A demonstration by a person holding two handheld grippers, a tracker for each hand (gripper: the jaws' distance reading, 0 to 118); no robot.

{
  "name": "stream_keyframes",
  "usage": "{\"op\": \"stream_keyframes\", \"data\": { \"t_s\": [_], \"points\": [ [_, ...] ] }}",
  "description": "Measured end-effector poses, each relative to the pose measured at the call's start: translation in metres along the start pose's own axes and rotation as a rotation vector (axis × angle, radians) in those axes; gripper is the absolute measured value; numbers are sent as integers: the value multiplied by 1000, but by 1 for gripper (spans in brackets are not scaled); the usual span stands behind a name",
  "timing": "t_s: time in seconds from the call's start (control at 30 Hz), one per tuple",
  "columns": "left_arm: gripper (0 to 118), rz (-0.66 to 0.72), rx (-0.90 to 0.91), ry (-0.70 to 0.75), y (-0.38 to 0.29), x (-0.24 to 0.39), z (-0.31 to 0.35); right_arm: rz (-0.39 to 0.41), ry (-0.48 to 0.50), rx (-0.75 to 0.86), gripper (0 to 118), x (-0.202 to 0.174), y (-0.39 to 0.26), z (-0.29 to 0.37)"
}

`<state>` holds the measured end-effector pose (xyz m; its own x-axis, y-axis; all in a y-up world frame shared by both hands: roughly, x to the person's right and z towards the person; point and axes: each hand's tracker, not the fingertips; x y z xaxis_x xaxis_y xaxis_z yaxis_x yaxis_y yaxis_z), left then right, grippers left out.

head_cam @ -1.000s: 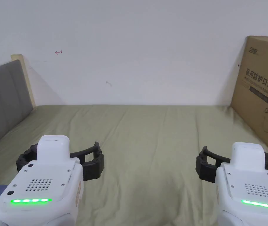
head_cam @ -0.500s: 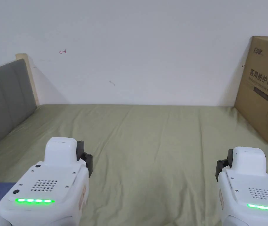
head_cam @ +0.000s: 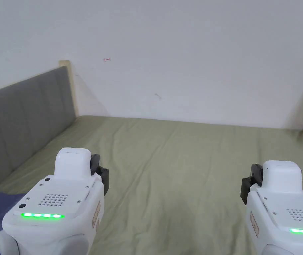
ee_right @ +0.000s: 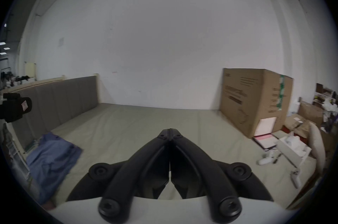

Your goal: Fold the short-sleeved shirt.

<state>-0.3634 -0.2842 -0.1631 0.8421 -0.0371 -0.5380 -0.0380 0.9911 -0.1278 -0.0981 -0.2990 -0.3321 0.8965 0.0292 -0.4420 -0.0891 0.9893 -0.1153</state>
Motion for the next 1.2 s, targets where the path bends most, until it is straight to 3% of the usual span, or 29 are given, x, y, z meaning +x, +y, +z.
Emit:
{"op": "stream_keyframes", "data": {
  "t_s": [0.13, 0.33, 0.37, 0.67, 0.87, 0.9, 0.93, 0.97, 1.0, 1.1, 1.2],
  "points": [
    [0, 34, -8, 143, 3, -50, 23, 6, 170, -5, 0, -54, 5, -10],
    [0, 30, -44, 327, -2, -55, 34, 30, 372, -29, 0, -128, 3, -10],
    [0, 36, -47, 336, -7, -94, 53, 39, 393, -33, 0, -137, 2, -9],
    [0, 103, -151, 389, -35, -141, 42, 82, 439, -68, 0, -165, -11, -10],
    [0, 268, -417, 291, -86, -178, -40, 86, 402, -130, 0, -155, -25, -25],
    [12, 298, -458, 280, -102, -190, -63, 82, 396, -142, 0, -153, -28, -28],
    [38, 312, -519, 313, -117, -196, -82, 79, 388, -158, 0, -152, -31, -32],
    [74, 312, -571, 313, -132, -201, -99, 81, 375, -177, 0, -149, -35, -37],
    [86, 318, -628, 326, -143, -203, -112, 81, 366, -191, 0, -148, -37, -41],
    [118, 345, -753, 299, -178, -204, -145, 85, 338, -231, 0, -141, -47, -53],
    [116, 348, -744, 294, -189, -196, -162, 95, 304, -269, 0, -136, -56, -68]
  ]
}}
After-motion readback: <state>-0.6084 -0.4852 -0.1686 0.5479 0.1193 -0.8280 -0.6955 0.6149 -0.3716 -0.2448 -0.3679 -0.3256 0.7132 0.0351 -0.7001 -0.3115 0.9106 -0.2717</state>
